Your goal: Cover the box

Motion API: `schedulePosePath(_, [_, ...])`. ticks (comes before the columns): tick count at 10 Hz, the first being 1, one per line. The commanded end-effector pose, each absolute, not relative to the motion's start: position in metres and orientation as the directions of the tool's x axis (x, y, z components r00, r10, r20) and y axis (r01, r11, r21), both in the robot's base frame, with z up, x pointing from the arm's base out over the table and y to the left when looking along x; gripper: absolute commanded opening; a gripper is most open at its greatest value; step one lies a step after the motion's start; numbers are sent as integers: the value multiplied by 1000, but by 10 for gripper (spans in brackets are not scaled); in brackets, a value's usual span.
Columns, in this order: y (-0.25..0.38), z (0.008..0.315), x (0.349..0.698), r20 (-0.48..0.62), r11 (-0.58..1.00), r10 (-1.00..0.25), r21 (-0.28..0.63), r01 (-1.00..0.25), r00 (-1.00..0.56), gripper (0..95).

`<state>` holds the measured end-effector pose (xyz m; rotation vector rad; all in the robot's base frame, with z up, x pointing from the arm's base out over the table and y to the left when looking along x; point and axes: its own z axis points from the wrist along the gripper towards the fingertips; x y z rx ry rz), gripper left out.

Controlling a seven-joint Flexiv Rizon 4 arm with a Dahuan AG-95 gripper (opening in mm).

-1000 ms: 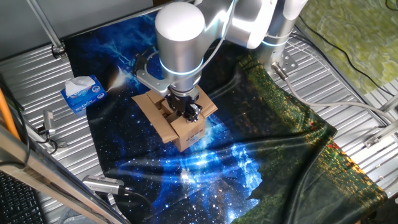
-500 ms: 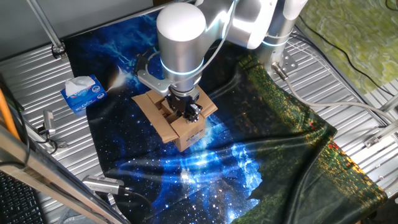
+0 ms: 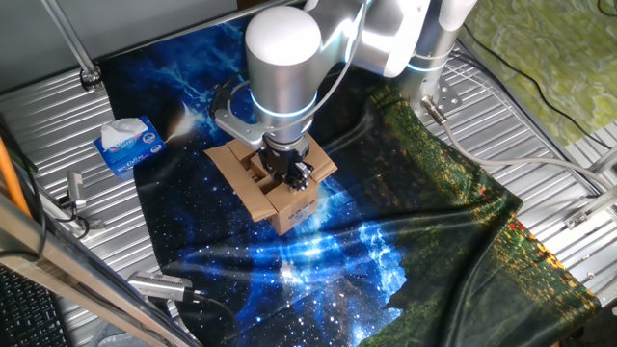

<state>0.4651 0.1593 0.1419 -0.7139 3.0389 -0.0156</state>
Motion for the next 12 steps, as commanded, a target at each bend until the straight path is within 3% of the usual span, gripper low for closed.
schedulePosePath(1, [159, 141, 465, -17, 899, -438, -15, -438, -899, 190])
schedulePosePath(12, [160, 139, 462, -14, 918, -396, -9, -396, -918, 190])
